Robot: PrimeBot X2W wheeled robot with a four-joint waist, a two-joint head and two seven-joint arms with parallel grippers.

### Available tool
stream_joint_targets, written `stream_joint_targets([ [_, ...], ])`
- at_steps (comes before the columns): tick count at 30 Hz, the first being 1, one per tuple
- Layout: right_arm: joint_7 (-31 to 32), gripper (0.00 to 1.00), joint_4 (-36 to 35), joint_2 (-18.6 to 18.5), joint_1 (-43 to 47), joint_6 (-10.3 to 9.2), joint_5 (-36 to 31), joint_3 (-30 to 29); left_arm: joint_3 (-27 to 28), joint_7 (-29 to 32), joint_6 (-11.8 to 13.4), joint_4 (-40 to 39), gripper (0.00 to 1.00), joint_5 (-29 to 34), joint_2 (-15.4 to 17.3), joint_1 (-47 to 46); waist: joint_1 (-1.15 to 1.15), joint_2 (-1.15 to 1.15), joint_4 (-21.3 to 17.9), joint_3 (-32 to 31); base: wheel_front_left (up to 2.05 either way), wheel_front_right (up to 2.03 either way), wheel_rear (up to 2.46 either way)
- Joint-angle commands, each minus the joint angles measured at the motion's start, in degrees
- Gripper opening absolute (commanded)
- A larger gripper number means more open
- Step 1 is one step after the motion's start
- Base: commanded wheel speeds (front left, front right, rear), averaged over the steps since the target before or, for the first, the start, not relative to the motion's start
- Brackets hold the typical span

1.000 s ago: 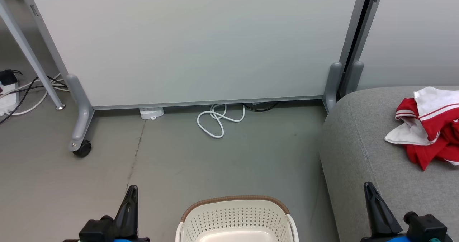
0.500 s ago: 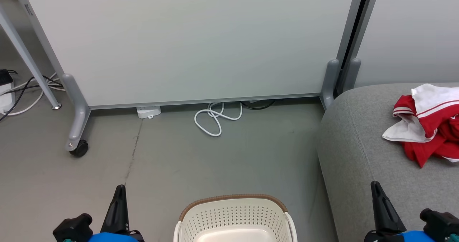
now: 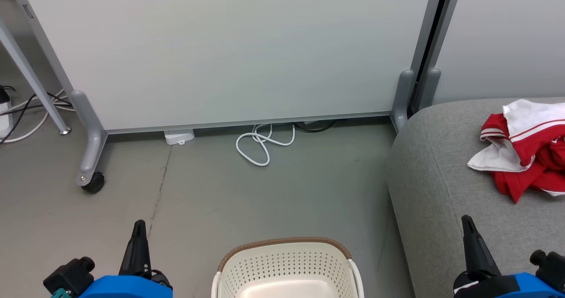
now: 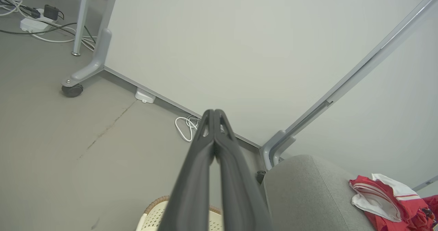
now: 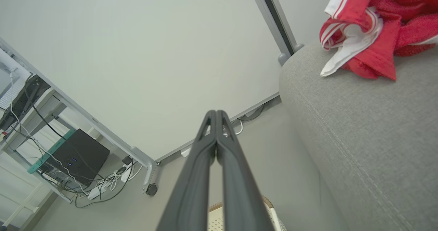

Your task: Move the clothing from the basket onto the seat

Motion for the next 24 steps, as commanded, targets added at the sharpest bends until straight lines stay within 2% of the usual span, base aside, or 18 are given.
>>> stream_joint_targets([
  [1,0.5,0.0,-0.5,-0.2,-1.8,0.01,2.2,-0.2,0.5,0.5,-0.3,-0.9,0.0,-2.1,0.1,-2.1,-0.01,0.0,-0.1,0.0,0.0,0.0,0.0],
  [24,5.0,0.0,0.4,-0.2,-4.2,0.02,19.8,-1.2,2.9,4.9,-0.7,-1.1,0.0,-19.5,-0.3,-4.1,-0.01,0.0,-1.1,0.7,0.0,0.0,0.0],
])
